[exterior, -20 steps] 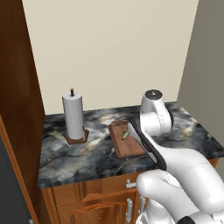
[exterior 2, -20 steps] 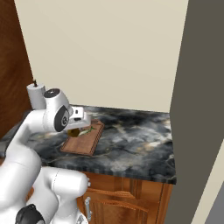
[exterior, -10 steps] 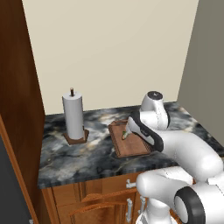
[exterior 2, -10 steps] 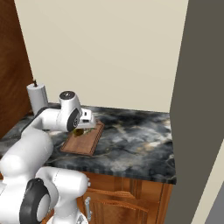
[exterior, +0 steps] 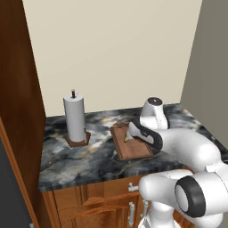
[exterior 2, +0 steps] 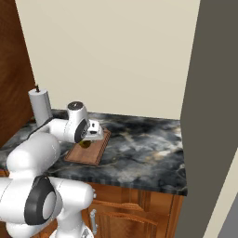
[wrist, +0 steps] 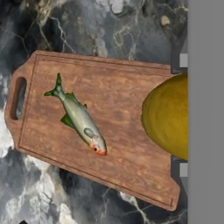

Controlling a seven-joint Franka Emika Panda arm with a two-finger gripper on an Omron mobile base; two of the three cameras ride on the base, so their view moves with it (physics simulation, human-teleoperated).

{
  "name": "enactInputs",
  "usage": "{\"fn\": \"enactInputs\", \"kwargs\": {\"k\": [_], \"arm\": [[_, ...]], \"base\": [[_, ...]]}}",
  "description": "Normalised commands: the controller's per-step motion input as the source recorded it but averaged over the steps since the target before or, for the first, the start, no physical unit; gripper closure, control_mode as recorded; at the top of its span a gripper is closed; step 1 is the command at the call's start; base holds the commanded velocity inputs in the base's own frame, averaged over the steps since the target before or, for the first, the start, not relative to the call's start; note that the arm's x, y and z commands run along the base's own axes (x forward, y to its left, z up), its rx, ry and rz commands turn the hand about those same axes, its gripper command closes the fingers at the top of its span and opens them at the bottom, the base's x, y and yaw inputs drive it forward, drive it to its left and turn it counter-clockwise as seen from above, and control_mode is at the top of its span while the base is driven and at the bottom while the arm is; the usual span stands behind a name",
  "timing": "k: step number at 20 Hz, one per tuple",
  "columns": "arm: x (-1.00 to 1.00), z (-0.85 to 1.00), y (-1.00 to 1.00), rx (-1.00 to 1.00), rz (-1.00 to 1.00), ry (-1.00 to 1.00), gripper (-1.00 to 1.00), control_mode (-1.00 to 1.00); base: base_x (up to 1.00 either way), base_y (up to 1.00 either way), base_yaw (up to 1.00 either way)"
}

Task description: Retrieve a lemon from the fridge and place it on the cutting board with the fish.

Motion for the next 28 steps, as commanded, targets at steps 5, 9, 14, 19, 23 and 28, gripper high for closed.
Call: {"fn": "enactInputs", "kwargs": {"k": [5,9,14,19,23,28], "arm": [[0.01,-0.32,0.0,-0.02,0.0,0.0,1.0,-1.0],[0.02,-0.31,0.0,-0.01,0.0,0.0,1.0,-1.0],[0.0,-0.1,0.01,0.0,0.0,0.0,1.0,-1.0],[0.01,-0.11,0.02,0.0,0.0,0.0,1.0,-1.0],[0.05,-0.18,0.07,0.0,0.0,0.0,1.0,-1.0],[0.11,-0.2,0.13,0.0,0.0,0.0,1.0,-1.0]], "base": [[0.0,0.0,0.0],[0.0,0.0,0.0],[0.0,0.0,0.0],[0.0,0.0,0.0],[0.0,0.0,0.0],[0.0,0.0,0.0]]}}
